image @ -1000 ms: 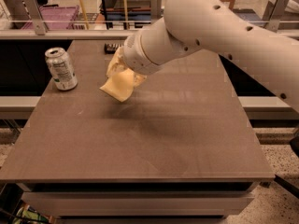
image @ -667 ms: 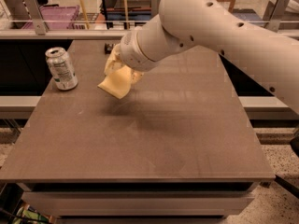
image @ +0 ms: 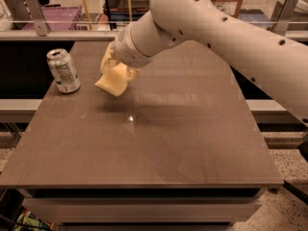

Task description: Move sponge near 7up can

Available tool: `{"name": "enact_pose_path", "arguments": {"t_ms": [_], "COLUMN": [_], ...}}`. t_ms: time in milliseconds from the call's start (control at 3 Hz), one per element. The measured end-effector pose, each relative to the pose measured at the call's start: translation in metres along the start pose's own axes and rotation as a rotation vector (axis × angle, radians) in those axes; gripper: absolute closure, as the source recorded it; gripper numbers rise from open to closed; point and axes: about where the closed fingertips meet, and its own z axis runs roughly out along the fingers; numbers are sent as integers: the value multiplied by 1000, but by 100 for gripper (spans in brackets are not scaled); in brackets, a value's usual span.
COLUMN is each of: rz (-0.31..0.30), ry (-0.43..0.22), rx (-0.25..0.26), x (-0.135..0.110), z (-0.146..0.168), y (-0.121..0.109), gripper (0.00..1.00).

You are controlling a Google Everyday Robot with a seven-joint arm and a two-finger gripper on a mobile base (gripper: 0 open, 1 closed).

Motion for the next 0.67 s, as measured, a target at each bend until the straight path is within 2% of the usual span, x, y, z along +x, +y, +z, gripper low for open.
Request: {"name": "enact_pose_path", "arguments": {"t_ms": [333, 667], "rz": [-30, -59], "ry": [-45, -120], "rx": [0, 3], "x": [-1, -9], "z": [18, 43], "y": [-11, -26], "gripper": [100, 100]}}
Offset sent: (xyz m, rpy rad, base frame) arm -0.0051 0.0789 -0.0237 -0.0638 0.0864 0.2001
